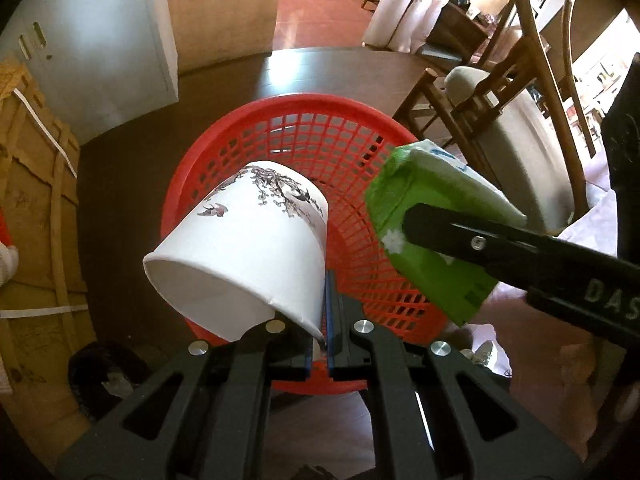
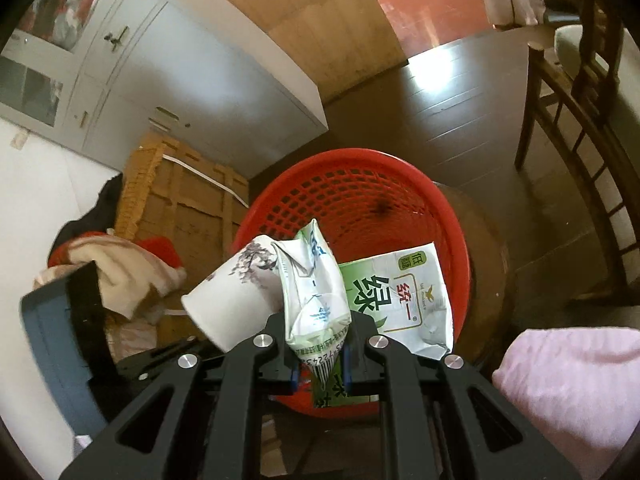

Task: Collect trash
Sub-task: 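Open both tools to drop the cup and carton into the red basket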

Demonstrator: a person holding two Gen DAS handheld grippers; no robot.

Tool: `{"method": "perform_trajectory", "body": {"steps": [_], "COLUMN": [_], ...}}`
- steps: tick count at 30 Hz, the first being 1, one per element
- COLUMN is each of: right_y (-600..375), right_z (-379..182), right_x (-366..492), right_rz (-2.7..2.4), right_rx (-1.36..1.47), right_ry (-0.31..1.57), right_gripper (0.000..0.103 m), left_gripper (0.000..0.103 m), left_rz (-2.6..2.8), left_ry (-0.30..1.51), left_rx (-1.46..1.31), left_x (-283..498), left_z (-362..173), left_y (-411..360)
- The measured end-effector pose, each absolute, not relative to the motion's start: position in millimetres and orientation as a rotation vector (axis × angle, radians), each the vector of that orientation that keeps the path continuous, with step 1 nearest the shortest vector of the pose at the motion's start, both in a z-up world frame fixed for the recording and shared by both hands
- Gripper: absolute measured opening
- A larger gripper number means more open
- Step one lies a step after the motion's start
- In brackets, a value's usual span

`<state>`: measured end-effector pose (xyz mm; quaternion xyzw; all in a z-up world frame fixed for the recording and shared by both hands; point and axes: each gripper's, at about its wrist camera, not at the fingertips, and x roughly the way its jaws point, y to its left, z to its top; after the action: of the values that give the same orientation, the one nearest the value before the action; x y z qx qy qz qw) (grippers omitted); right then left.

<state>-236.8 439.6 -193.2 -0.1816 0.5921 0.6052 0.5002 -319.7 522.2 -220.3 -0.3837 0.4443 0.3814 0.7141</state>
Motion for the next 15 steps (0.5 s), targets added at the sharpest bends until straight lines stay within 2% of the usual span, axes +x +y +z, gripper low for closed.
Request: {"method": "perform_trajectory", "body": {"steps": [2, 4, 6, 9, 11, 12, 13, 15], "right_y": [443, 445, 443, 432, 422, 414, 409, 389], "right_z": [-193, -191, -184, -167, -152, -144, -138, -120], "right_x": [-239, -239, -238, -234, -232, -231, -230, -228], "right_rz": [1.459, 1.452, 1.459, 1.466, 1.469, 1.466, 1.464, 1.454], "right_rx": [-0.444, -0.439, -0.423, -0.428, -0.440, -0.448, -0.449, -0.461], "right_ry": [1.427, 1.417, 1.389, 1.351, 1.296, 1.270, 1.257, 1.206], "right_gripper": [0.019, 0.031, 0.033, 0.033, 0.033, 0.036, 0.042, 0.049], "left_gripper": [0.007, 0.009, 0.014, 0.026, 0.037, 0.040, 0.048, 0.051], "left_rz": [0.855, 0.868, 0.865, 0.883, 0.894, 0.898, 0.898, 0.887], "left_ry": [0.990, 0.990, 0.979, 0.963, 0.953, 0.948, 0.945, 0.939], "left_rx": [-0.852, -0.857, -0.859, -0.839, -0.829, -0.830, -0.836, -0.842], "left_x": [-316, -314, -314, -314, -315, -315, -316, -315], "left_z": [-222, -223, -220, -212, -205, -203, -200, -193], "left_y": [525, 528, 527, 525, 523, 522, 521, 516]}}
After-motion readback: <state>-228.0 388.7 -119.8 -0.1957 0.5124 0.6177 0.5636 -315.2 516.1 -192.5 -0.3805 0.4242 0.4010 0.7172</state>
